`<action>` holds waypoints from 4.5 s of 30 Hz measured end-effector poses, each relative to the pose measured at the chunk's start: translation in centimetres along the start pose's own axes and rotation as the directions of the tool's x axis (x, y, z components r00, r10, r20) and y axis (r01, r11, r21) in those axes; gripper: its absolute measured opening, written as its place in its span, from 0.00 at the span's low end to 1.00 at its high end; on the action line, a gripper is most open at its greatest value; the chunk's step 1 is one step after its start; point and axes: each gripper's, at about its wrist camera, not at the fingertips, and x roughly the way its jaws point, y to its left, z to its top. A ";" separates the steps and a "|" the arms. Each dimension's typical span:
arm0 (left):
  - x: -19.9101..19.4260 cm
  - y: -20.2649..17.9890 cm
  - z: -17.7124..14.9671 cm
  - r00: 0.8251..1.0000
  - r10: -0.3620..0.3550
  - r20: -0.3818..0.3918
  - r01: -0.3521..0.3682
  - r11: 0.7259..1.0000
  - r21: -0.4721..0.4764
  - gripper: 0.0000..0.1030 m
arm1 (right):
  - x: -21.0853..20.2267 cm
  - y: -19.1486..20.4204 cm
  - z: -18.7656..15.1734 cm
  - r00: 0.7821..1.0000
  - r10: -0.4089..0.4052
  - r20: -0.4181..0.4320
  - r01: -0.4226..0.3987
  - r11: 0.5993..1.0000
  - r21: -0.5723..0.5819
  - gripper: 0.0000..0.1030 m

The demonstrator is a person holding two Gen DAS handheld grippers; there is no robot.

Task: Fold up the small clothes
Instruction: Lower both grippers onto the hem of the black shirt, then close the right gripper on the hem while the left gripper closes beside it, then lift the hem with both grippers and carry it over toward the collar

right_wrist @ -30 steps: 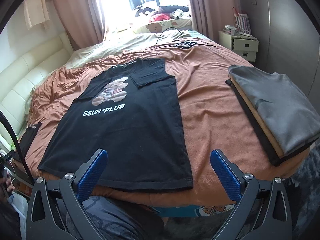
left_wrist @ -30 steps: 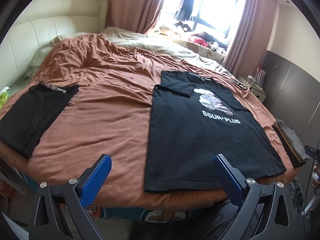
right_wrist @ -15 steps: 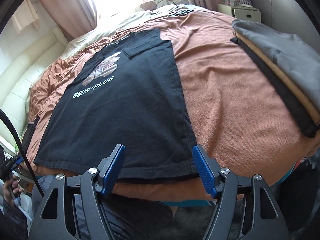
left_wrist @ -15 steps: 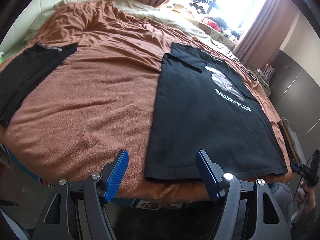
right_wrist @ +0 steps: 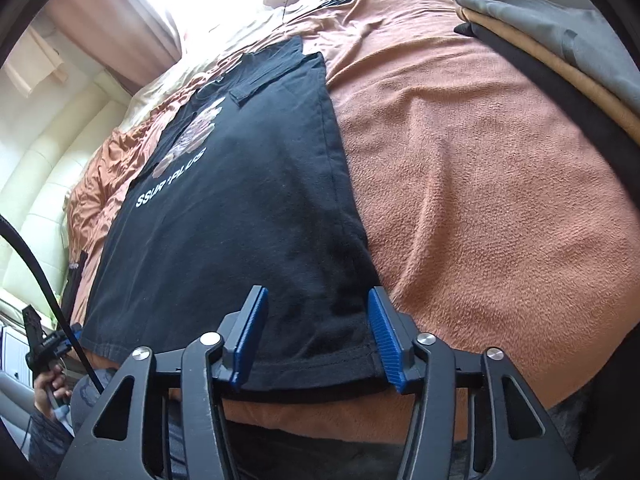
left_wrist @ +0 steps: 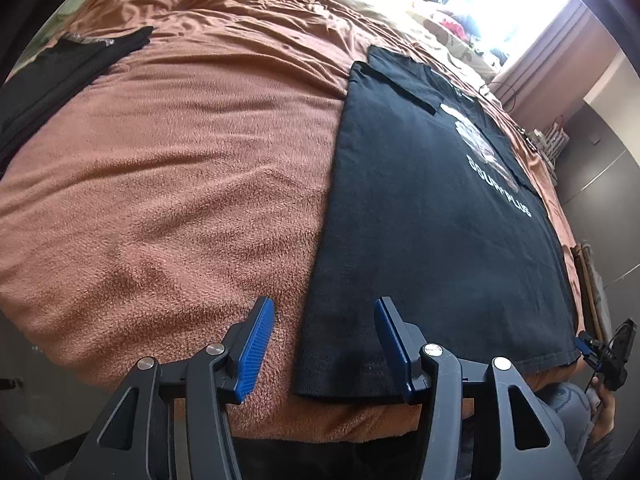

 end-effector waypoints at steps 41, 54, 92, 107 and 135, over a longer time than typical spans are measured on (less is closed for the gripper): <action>-1.0 2.7 -1.6 0.973 -0.231 0.001 0.222 0.933 -0.283 0.53 | -0.3 -11.2 -5.8 0.884 0.466 0.027 -0.446 0.826 0.345 0.34; -1.1 3.6 -2.9 0.936 -0.347 0.051 0.336 0.842 -0.422 0.55 | 0.6 -9.1 -3.6 0.938 0.337 0.084 -0.347 0.891 0.293 0.26; 1.2 2.2 -2.3 0.981 -0.171 0.095 0.195 0.824 -0.532 0.07 | -0.9 -3.9 -3.4 0.978 0.170 0.121 -0.202 0.918 0.342 0.00; -4.6 3.0 -1.5 0.935 -0.237 0.265 0.339 0.820 -0.461 0.05 | -6.3 -1.0 -3.5 0.950 0.219 0.223 -0.279 0.916 0.288 0.00; -15.5 6.4 -8.4 0.819 -0.385 0.425 0.544 0.756 -0.363 0.02 | -16.3 -0.8 -10.0 0.921 0.280 0.272 -0.336 0.923 0.189 0.00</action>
